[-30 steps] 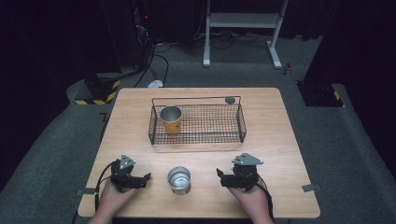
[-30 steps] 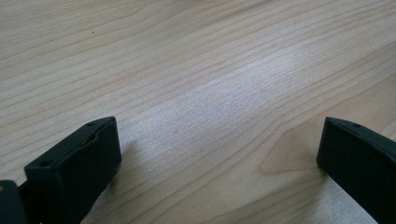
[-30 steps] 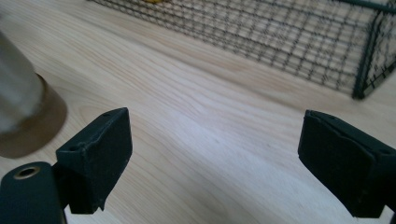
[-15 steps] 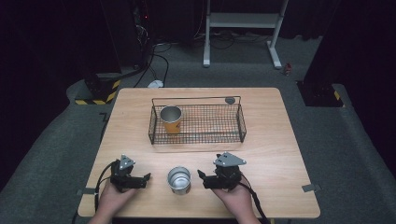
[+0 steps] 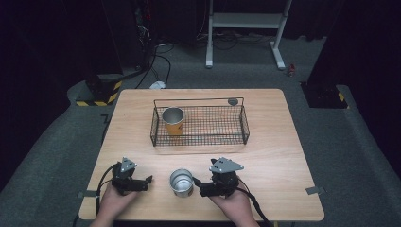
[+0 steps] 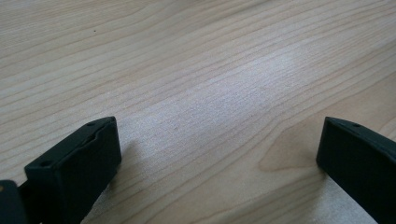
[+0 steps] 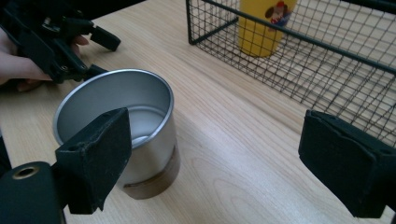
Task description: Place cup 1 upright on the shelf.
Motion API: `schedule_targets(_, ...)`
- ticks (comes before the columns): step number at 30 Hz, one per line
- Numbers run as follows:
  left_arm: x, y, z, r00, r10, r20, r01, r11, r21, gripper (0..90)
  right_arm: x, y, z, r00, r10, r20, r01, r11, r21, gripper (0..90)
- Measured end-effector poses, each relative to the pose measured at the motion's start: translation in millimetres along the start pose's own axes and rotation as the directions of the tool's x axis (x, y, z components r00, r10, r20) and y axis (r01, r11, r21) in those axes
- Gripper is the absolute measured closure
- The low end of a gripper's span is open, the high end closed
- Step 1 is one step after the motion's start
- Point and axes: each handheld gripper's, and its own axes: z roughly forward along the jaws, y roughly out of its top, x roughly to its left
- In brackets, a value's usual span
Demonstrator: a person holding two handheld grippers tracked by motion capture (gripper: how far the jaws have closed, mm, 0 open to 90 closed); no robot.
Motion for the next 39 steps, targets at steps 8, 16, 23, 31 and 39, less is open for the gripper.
schedule_targets(8,0.0,-0.3,-0.1,1.0000,-0.001,0.001,0.001,1.0000,-0.002,0.2,8.0,6.3,-5.7,0.9989,-0.008,-0.046,0.007,0.999,-0.034,9.2)
schedule_targets(16,0.4,-0.4,-0.3,1.0000,0.003,0.003,-0.003,1.0000,-0.001,0.3,21.9,8.9,-0.4,0.9925,-0.036,-0.116,0.030,0.998,-0.060,9.0)
schedule_targets(23,0.2,-0.5,-0.5,1.0000,0.000,0.004,0.000,1.0000,0.000,0.4,31.4,5.1,10.8,0.9890,-0.064,-0.133,0.059,0.997,-0.043,8.7)
schedule_targets(31,0.4,-0.6,-0.6,1.0000,0.002,0.006,-0.002,1.0000,0.000,0.4,34.6,-1.6,25.0,0.9870,-0.080,-0.139,0.077,0.997,-0.024,8.6)
schedule_targets(39,0.2,-0.9,-0.6,1.0000,-0.001,0.003,0.001,1.0000,-0.002,0.4,41.0,-4.5,34.5,0.9854,-0.082,-0.149,0.082,0.997,-0.003,8.7)
